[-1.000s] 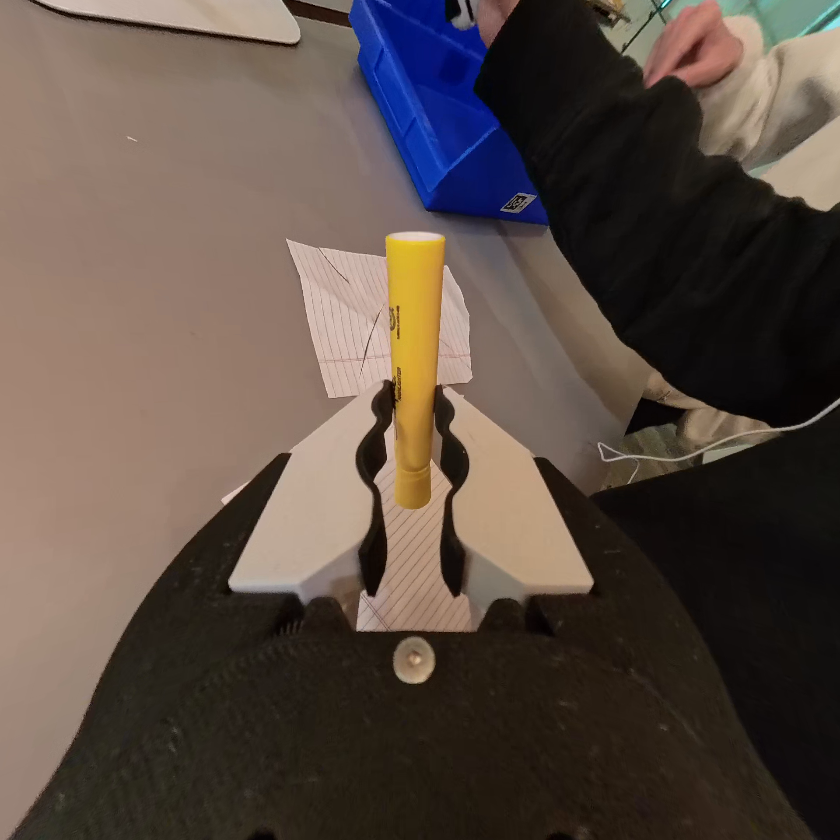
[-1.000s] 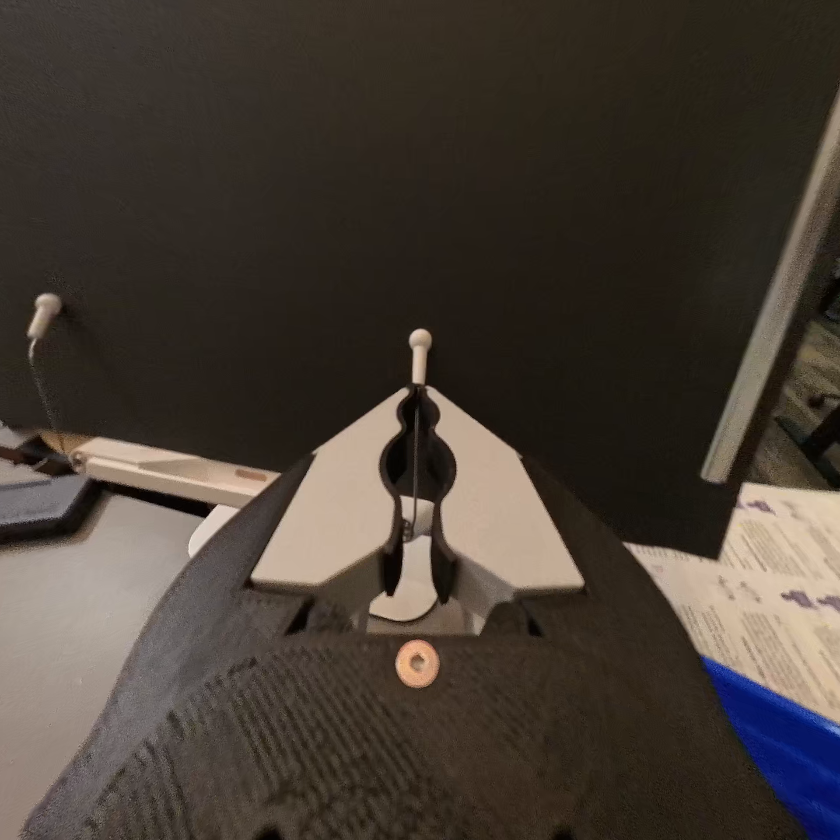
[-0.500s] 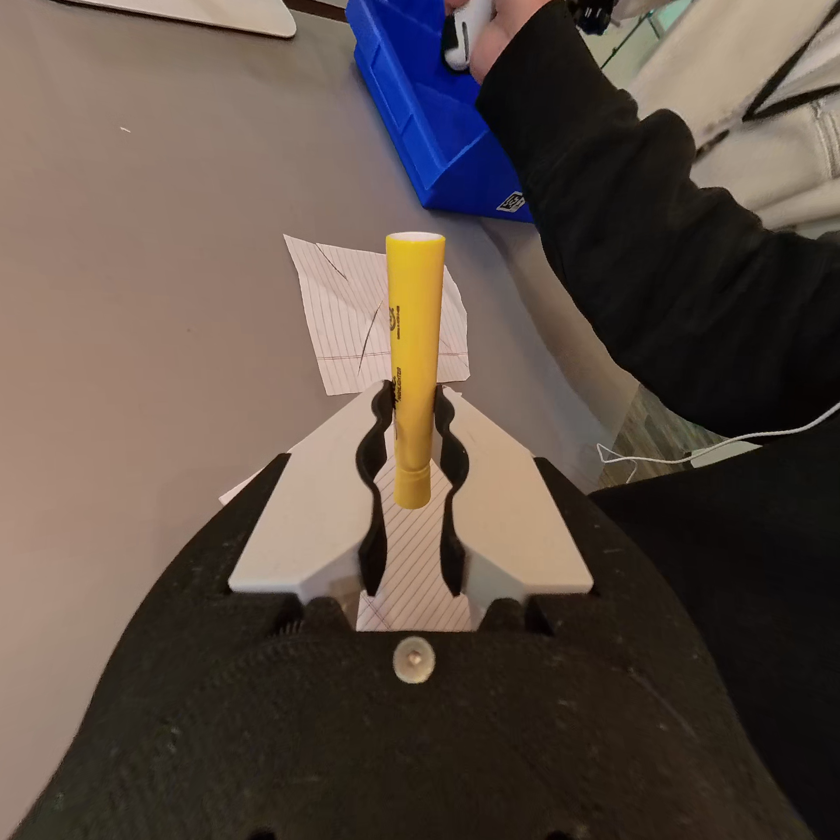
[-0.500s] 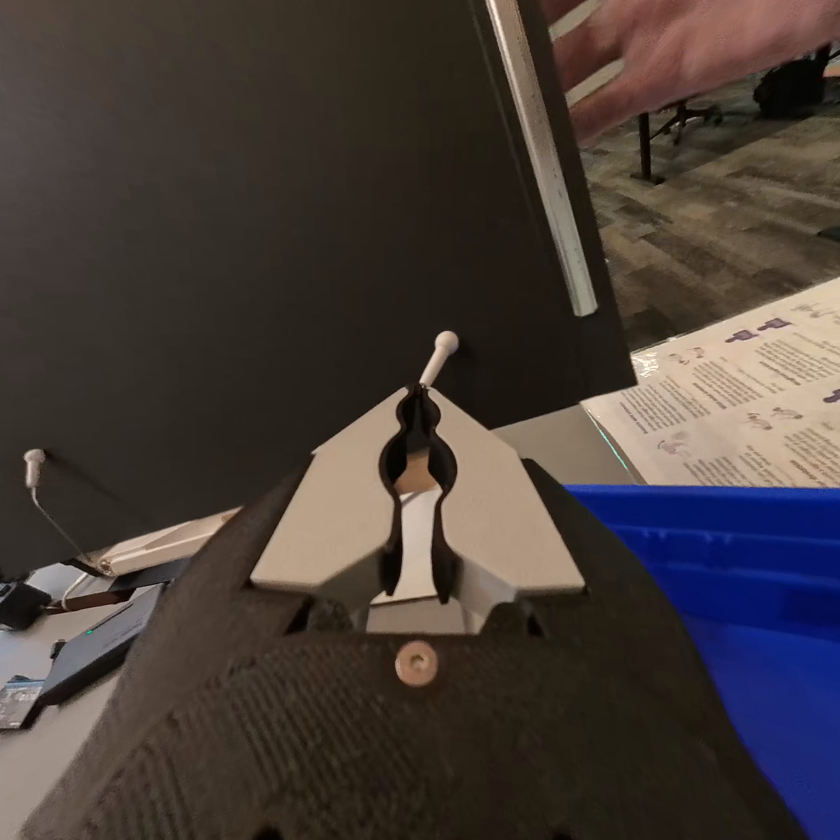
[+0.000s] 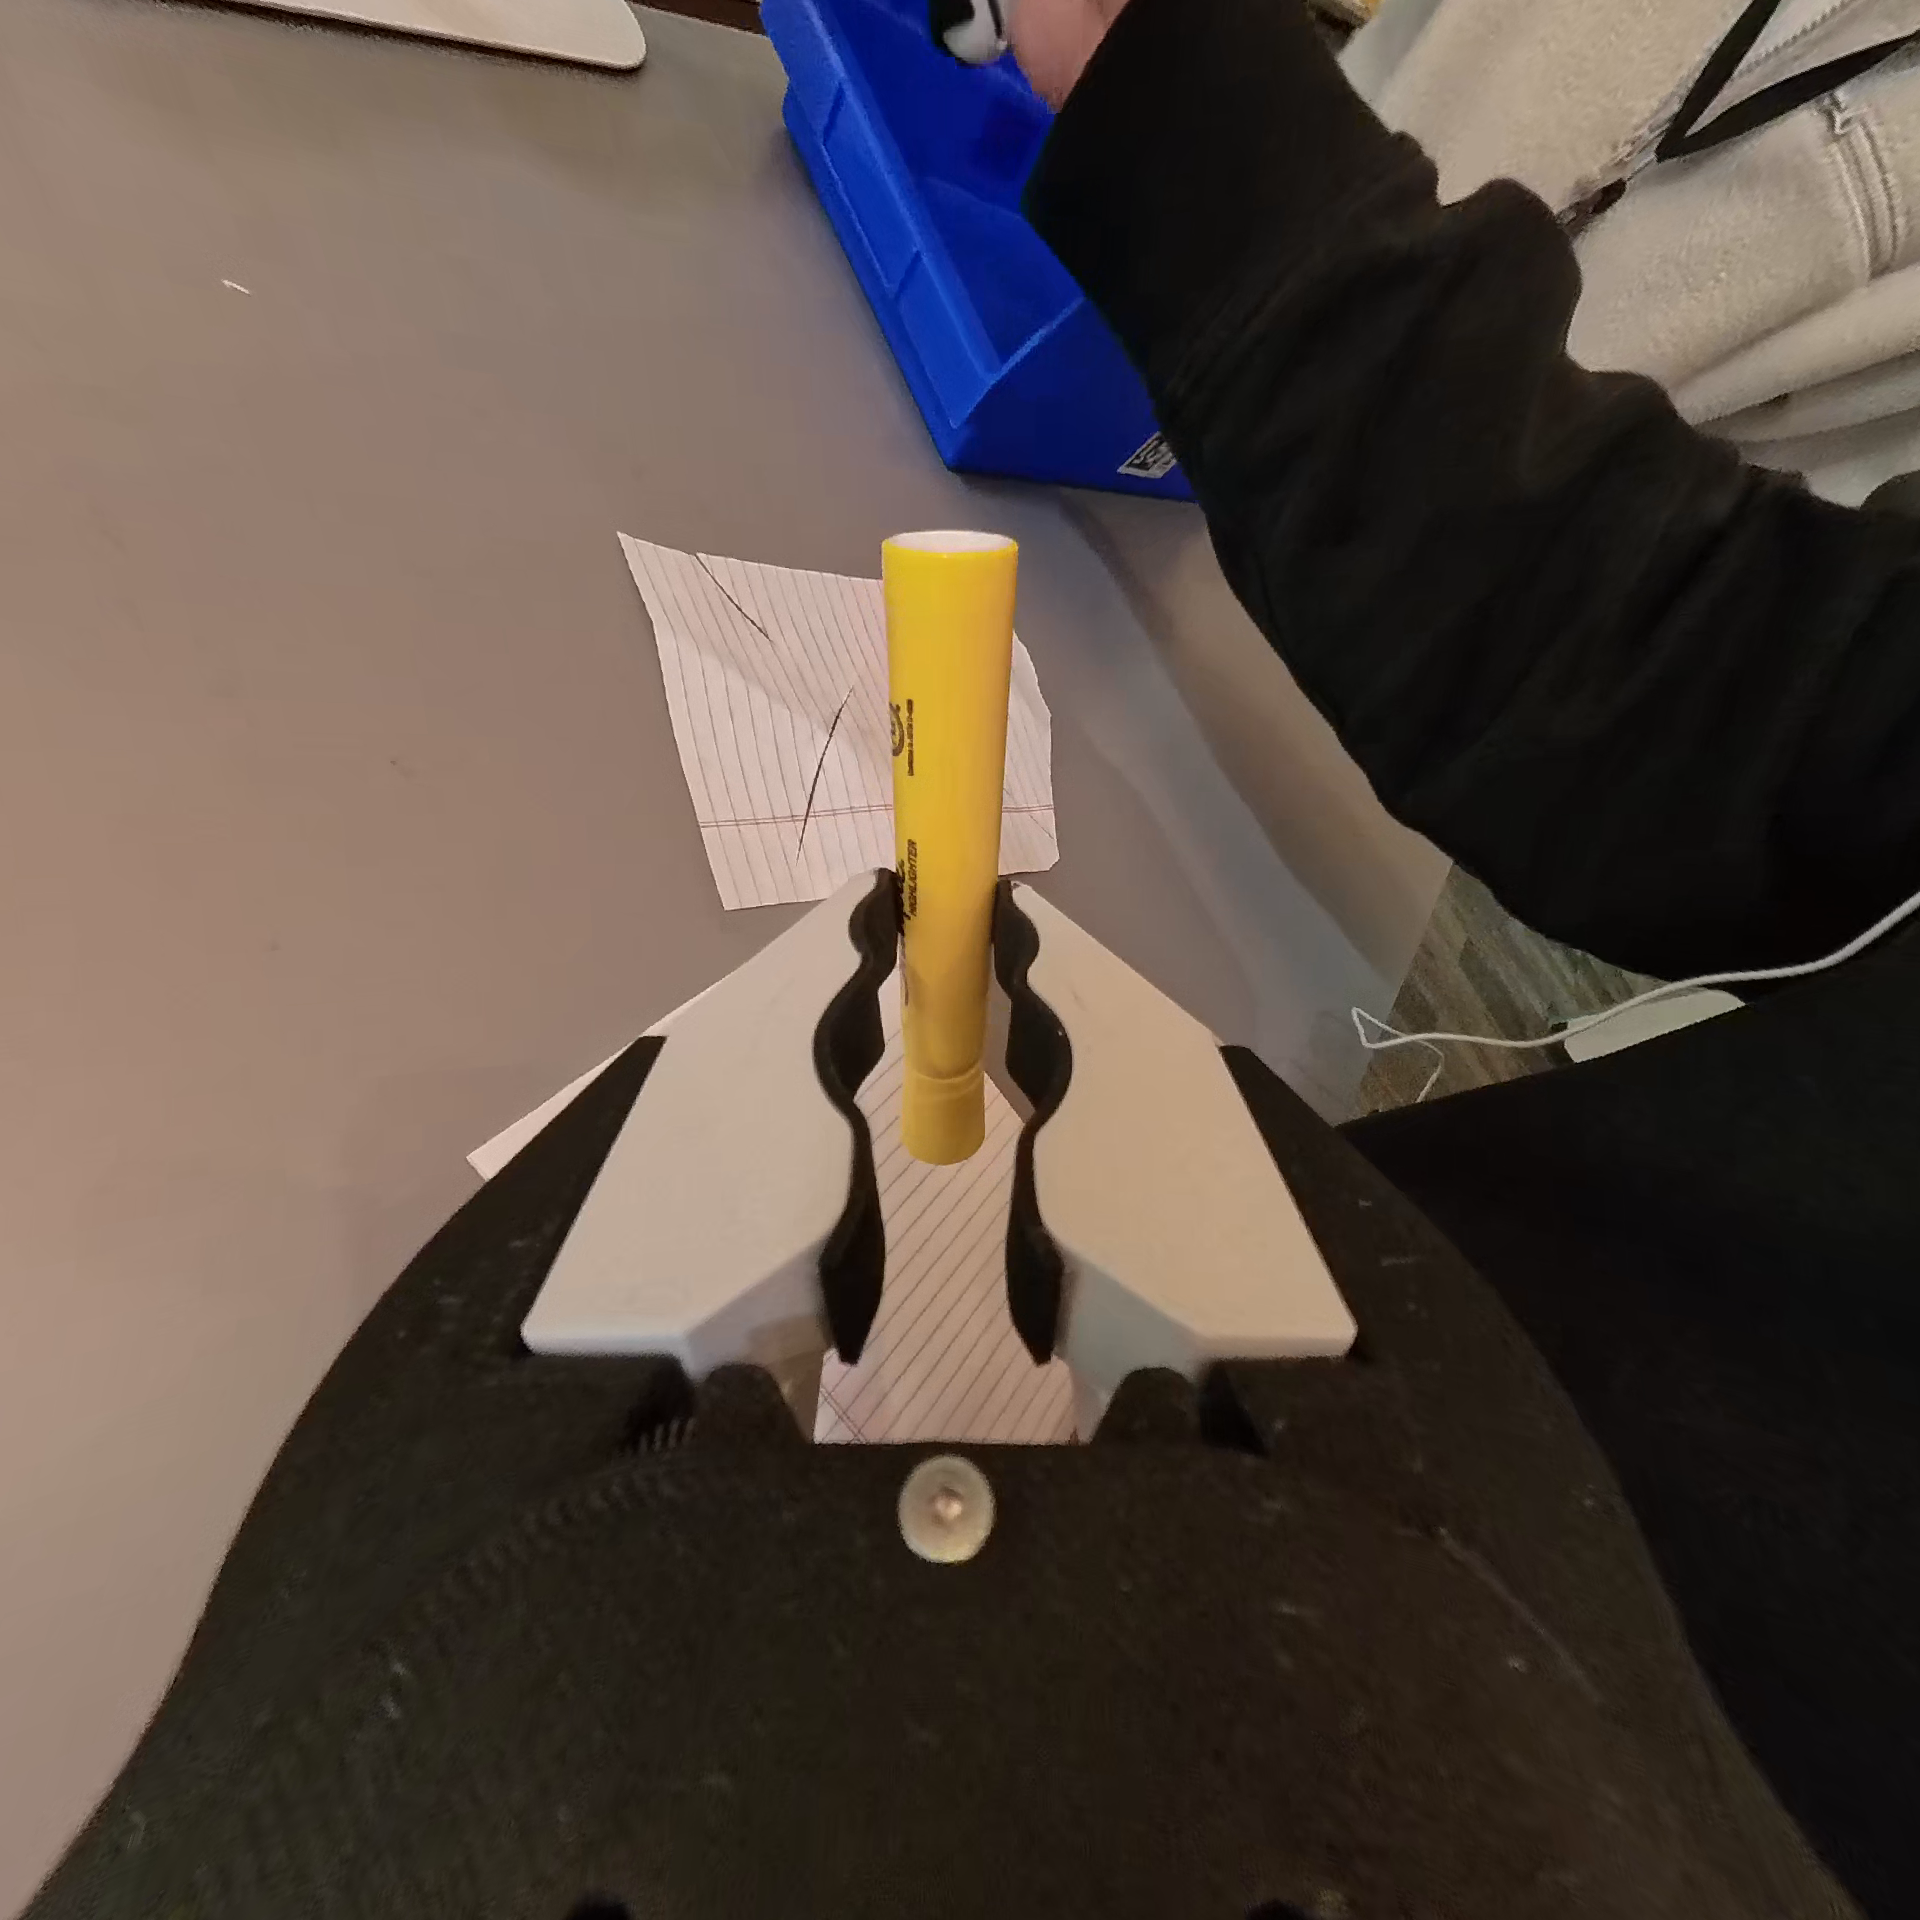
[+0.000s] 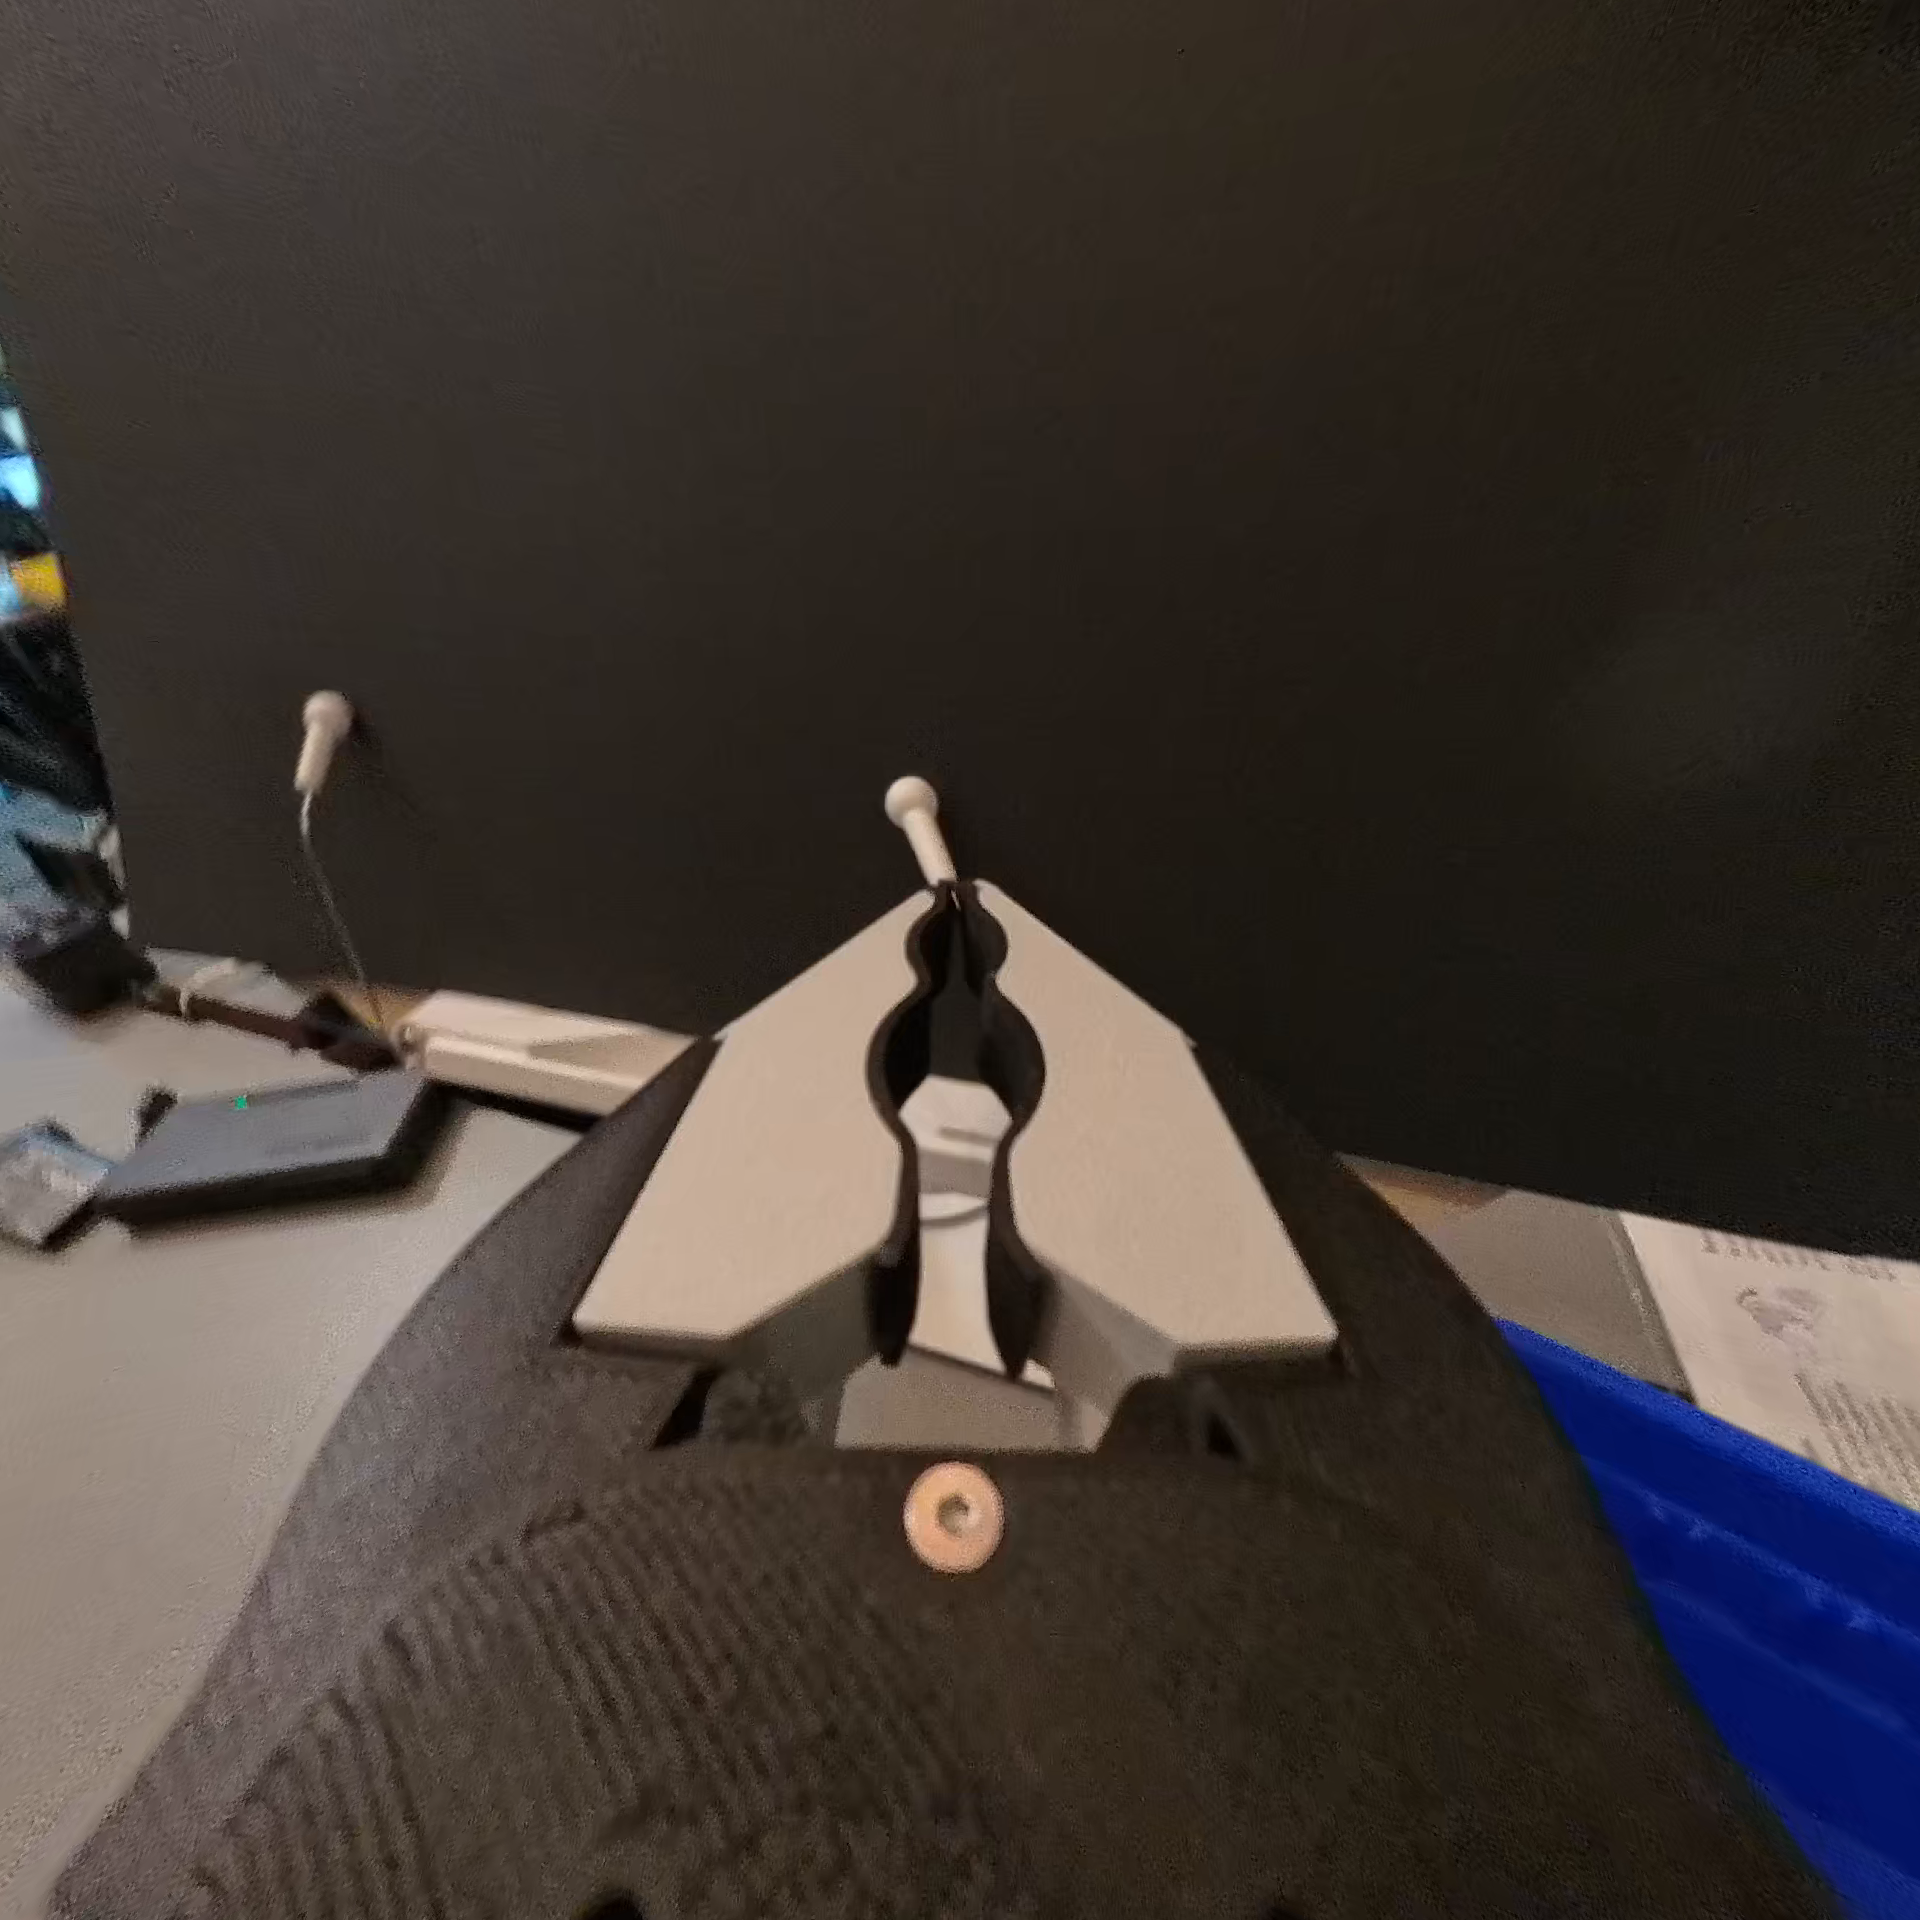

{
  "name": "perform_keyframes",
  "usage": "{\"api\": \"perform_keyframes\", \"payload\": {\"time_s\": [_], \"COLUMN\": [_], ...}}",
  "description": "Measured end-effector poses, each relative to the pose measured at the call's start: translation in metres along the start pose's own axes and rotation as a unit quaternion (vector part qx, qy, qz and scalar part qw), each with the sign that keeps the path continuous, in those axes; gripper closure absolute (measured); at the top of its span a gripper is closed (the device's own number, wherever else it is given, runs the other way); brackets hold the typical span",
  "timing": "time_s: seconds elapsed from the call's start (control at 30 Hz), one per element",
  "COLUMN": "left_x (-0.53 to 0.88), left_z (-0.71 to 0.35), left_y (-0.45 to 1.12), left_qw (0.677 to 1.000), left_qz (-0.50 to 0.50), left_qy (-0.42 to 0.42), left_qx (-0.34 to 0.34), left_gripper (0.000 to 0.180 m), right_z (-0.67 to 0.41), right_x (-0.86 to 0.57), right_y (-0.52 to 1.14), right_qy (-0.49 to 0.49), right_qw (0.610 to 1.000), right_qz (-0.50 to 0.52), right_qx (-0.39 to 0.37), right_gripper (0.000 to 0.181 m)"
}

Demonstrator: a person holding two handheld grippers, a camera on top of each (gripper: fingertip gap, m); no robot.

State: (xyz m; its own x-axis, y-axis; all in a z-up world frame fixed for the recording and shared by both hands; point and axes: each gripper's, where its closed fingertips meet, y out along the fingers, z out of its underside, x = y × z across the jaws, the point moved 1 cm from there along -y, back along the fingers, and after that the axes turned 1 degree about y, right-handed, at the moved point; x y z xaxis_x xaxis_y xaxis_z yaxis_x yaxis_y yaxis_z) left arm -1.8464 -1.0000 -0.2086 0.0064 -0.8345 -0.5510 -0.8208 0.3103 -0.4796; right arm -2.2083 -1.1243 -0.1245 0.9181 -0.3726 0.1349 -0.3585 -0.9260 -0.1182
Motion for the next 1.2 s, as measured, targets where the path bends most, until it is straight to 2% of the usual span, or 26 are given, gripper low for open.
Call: {"api": "perform_keyframes", "payload": {"time_s": [0.23, 0.43, 0.63, 0.77, 0.83, 0.93, 1.0, 1.1, 1.2], "left_x": [-0.002, -0.003, -0.002, -0.002, -0.002, -0.002, -0.003, -0.003, -0.003], "left_z": [0.001, 0.0, -0.001, -0.001, -0.001, -0.001, -0.001, -0.001, 0.0], "left_y": [0.001, 0.001, 0.001, 0.002, 0.002, 0.001, 0.0, -0.003, -0.005], "left_qw": [1.0, 1.0, 1.0, 1.0, 1.0, 1.0, 1.0, 1.0, 1.0], "left_qz": [0.004, 0.006, 0.006, 0.008, 0.008, 0.008, 0.008, 0.007, 0.005], "left_qy": [0.0, 0.002, 0.001, -0.002, -0.001, 0.0, 0.0, 0.001, -0.002], "left_qx": [0.002, 0.004, 0.003, 0.001, 0.002, 0.002, 0.001, -0.002, -0.007], "left_gripper": [0.164, 0.165, 0.165, 0.165, 0.164, 0.165, 0.165, 0.165, 0.165], "right_z": [0.028, 0.014, -0.005, 0.003, 0.009, 0.013, 0.016, 0.021, 0.011], "right_x": [0.021, 0.007, 0.002, 0.02, 0.036, 0.072, 0.079, 0.065, 0.028], "right_y": [0.0, 0.001, -0.002, -0.011, -0.016, -0.032, -0.037, -0.036, -0.033], "right_qy": [-0.115, -0.135, -0.085, -0.054, -0.048, -0.01, -0.008, -0.016, 0.081], "right_qw": [0.991, 0.989, 0.996, 0.996, 0.993, 0.976, 0.968, 0.969, 0.978], "right_qz": [-0.018, 0.001, -0.011, -0.057, -0.097, -0.213, -0.243, -0.233, -0.179], "right_qx": [0.067, 0.055, 0.034, 0.042, 0.05, 0.055, 0.067, 0.086, 0.07], "right_gripper": [0.181, 0.181, 0.181, 0.165, 0.154, 0.145, 0.141, 0.14, 0.14]}}
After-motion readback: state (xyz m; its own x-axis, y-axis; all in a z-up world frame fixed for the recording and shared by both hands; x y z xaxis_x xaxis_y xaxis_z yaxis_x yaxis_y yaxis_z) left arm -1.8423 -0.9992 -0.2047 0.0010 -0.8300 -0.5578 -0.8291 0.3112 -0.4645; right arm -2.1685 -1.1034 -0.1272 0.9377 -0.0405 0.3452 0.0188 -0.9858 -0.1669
